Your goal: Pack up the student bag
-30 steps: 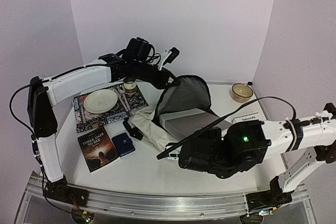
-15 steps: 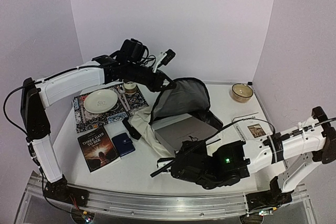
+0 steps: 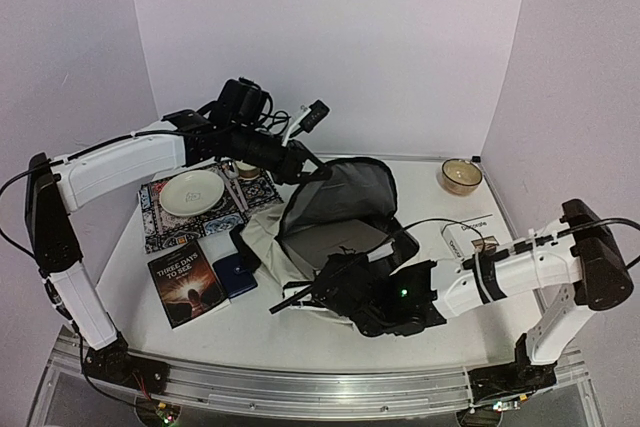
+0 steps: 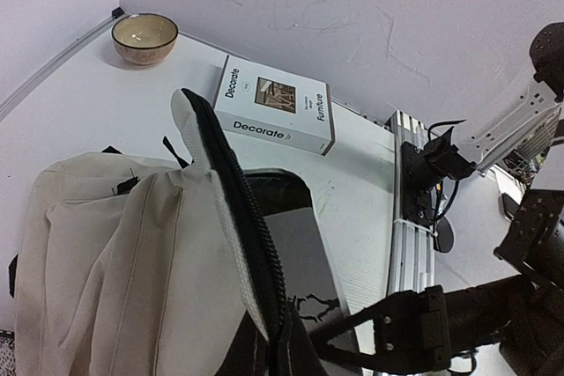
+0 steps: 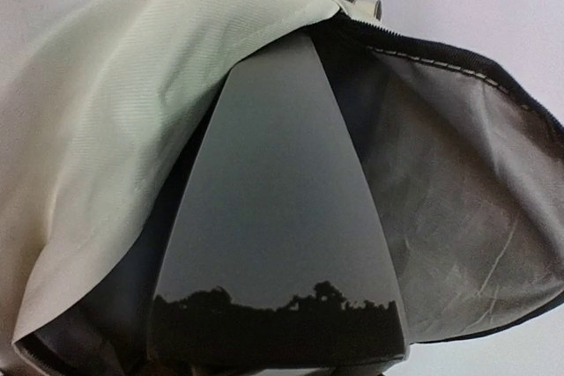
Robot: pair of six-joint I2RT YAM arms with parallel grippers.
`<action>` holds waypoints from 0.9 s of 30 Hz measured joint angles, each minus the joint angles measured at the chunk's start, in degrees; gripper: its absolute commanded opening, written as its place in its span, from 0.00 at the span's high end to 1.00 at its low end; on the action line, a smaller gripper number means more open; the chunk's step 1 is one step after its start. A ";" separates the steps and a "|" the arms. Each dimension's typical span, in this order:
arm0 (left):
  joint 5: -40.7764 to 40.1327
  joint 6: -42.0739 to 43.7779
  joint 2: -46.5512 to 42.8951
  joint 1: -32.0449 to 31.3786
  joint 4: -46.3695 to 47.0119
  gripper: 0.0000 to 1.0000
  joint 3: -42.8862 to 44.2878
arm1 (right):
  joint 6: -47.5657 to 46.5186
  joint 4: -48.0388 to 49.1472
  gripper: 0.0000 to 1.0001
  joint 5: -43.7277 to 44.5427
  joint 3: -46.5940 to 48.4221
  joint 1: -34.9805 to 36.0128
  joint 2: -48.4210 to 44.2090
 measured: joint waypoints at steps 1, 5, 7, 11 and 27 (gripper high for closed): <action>0.02 0.13 -0.31 -0.02 0.00 1.00 -0.29 | -0.39 1.34 0.72 -0.04 -0.68 -0.48 0.15; 0.78 0.89 -1.54 -0.10 -0.02 1.00 -1.05 | -2.16 6.32 0.68 -0.21 -3.28 -1.44 0.43; 1.53 0.99 -1.69 -0.26 0.00 1.00 -1.07 | -3.50 9.69 0.67 -0.56 -3.93 -1.51 1.40; 2.99 1.08 -1.70 -1.10 -0.03 1.00 -1.07 | -5.96 16.74 0.64 -1.94 -4.24 -2.39 4.98; 2.16 0.44 -1.92 -1.92 0.77 1.00 -6.01 | -1.69 14.13 0.02 -7.59 -2.41 -8.30 12.56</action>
